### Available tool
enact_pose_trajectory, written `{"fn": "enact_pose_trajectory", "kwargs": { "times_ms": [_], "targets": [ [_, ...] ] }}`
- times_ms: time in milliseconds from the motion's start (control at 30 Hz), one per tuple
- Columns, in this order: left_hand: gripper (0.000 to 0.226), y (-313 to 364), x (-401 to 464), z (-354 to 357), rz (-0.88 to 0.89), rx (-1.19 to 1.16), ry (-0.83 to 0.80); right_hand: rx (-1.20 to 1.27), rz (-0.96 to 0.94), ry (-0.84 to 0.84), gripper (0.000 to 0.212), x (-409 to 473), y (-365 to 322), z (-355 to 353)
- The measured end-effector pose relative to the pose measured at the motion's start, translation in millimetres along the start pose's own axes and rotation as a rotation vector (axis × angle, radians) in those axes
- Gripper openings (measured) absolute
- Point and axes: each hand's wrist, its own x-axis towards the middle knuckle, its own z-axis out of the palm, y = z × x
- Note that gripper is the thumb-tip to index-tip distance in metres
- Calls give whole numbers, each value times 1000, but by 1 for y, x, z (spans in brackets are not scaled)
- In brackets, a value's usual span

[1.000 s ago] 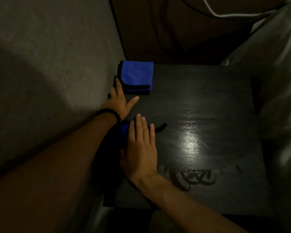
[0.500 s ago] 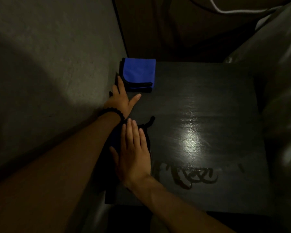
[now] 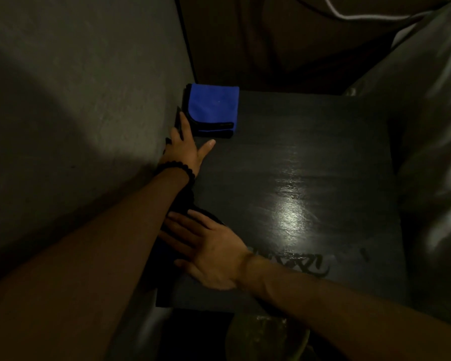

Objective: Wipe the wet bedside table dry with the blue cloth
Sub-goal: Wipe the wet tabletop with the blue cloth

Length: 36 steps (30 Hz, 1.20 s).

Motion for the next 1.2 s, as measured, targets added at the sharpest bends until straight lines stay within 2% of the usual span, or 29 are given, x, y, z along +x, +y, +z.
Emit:
{"fn": "enact_pose_trajectory", "kwargs": {
  "times_ms": [33,100,167,267,333,400,467,600,700,1000,1200],
  "targets": [
    [94,1,0,0,-6,4,3,-14,-39,-6,58,-3,3,-3],
    [94,3,-1,-1,-25,43,14,44,-15,99,54,-4,0,-7],
    [94,5,-1,-3,-35,61,10,129,207,237,55,0,-17,-6],
    [92,8,-4,-5,-48,91,17,145,680,214,68,16,-49,-3],
    [92,10,-6,-6,-53,107,28,182,818,185,69,24,-60,0],
    [92,10,-6,-7,-54,96,27,171,873,186,69,28,-62,2],
    [92,11,-6,-6,-62,89,22,126,843,176,70,26,-60,6],
    [91,12,-9,-8,-66,96,17,171,600,117,70,6,-46,11],
    [91,13,-9,-8,-61,93,17,159,509,123,69,-6,-38,12],
    [91,9,-7,-6,-43,65,16,-6,402,77,74,-21,-23,19],
    [93,5,-6,-4,-27,47,19,-8,354,42,74,-45,-8,21]
  ]
}}
